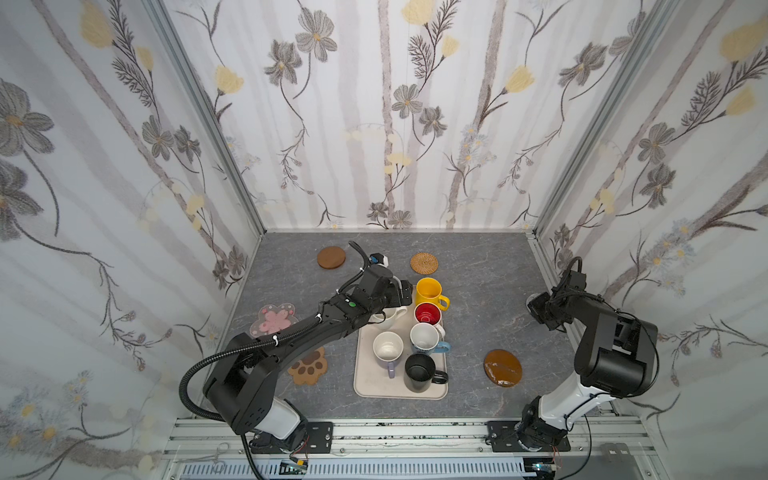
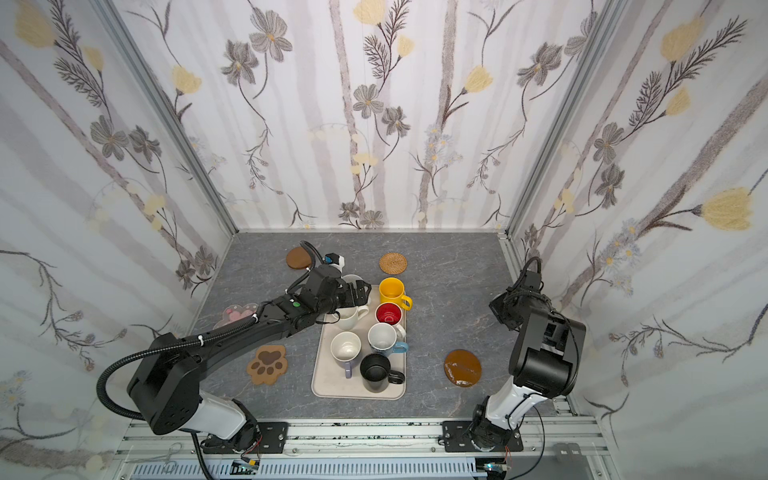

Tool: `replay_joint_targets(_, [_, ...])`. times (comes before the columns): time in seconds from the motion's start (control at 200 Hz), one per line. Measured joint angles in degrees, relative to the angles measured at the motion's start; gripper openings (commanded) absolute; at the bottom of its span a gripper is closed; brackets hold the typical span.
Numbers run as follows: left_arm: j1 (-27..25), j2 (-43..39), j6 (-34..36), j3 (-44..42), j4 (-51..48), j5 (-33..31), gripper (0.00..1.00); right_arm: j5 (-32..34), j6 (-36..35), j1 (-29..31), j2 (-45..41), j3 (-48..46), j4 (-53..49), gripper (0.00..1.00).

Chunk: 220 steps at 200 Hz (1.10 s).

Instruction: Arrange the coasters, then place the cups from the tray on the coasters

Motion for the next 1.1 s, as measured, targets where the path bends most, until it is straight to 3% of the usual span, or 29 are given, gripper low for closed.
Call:
replay_joint_targets(0.45, [0.0,0.7,-0.2,-0.2,0.8,1.3,1.0,-4.7,-3.1,-3.6,5.0,3.2,0.3,0.12])
replay_joint_targets(0.799, [0.0,2.0,-0.4,0.8,0.9,2.0,1.0,-4.8,-3.5,-6.3,2.8,7.9,-2.0,0.11])
replay_joint_targets(1.099, [0.0,2.9,-0.4,0.8,1.0,2.4,1.0,-2.5,-4.7,-6.5,10.7,17.3,-6.1,0.1])
